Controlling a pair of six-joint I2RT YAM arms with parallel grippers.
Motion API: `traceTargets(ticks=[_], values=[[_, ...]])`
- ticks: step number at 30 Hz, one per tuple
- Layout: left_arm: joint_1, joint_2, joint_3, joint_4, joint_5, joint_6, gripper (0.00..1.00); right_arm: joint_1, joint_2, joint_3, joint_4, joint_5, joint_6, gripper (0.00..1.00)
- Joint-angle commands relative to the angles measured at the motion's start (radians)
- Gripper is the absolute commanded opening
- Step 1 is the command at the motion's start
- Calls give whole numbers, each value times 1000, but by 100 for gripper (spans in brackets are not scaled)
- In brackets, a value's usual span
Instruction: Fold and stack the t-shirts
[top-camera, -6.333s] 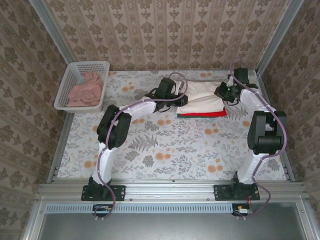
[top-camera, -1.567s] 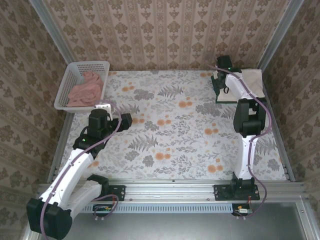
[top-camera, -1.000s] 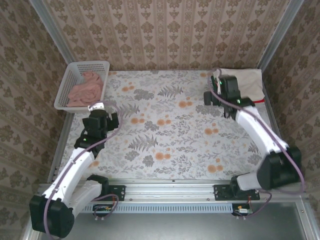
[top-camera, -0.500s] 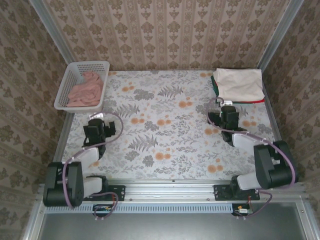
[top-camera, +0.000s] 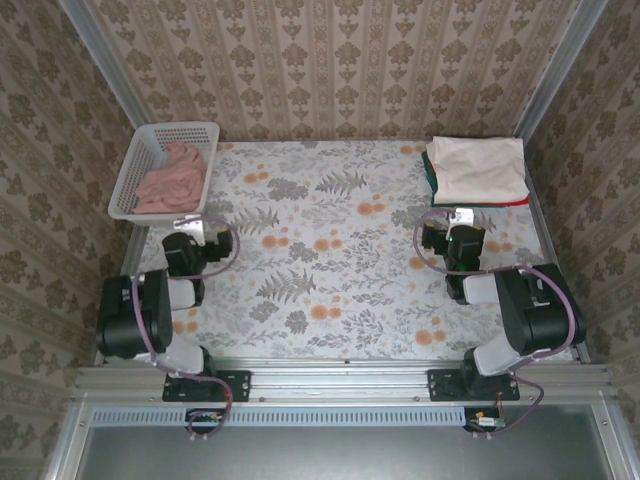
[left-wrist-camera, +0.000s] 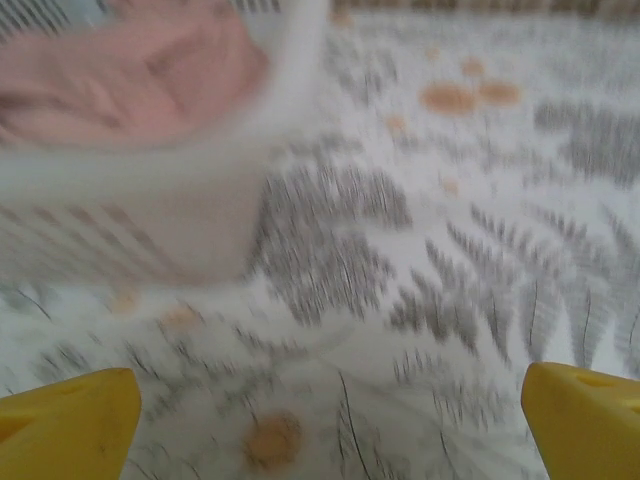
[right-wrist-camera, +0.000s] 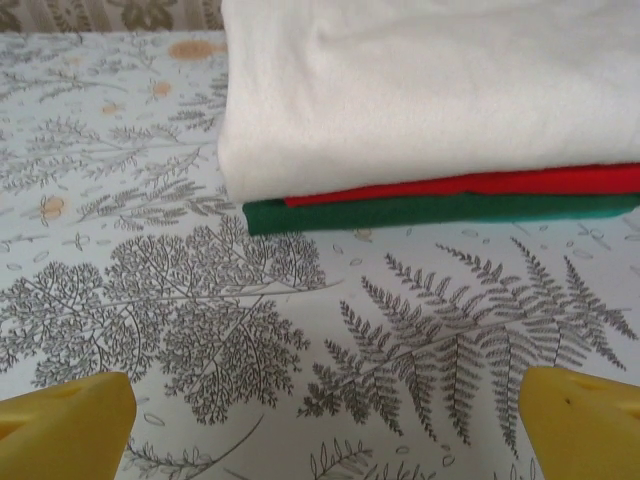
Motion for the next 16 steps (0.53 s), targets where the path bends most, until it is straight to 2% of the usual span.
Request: traceTargets(ticks=[1,16], values=[[-84,-1,54,17,-120,73,100,-4,-3,4,62,16,13,100],[-74,-3,57,6,-97,62,100,-6,-3,6,63,9,12,100]])
